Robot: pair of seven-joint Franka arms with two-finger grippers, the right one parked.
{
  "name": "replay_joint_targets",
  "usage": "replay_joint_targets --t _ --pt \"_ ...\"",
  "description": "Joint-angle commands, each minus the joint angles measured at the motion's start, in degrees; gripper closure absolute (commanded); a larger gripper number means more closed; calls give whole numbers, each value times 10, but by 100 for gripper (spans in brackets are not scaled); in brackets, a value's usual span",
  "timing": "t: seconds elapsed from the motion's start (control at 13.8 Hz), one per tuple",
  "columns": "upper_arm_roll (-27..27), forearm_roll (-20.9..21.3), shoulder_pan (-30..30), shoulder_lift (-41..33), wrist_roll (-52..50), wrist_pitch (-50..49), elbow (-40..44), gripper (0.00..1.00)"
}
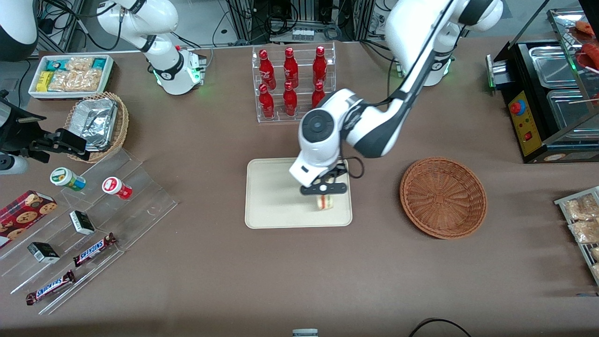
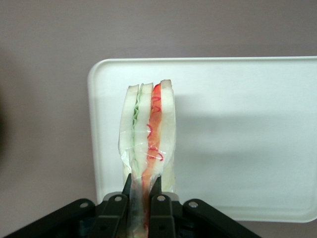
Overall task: Place sandwich from basket to tray
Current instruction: 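Carry the sandwich with the left gripper over the cream tray and lower it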
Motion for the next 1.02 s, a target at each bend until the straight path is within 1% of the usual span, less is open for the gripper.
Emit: replay_joint_targets --t 0.0,0.07,0.22,0.51,0.95 --pt "9 27 -25 38 -30 36 36 100" --pt "9 31 -37 52 -46 59 43 100" --pt "10 42 -41 67 -52 78 44 100" --pt "10 45 -51 79 -78 96 42 100" --pt "11 47 -59 92 -91 121 39 100"
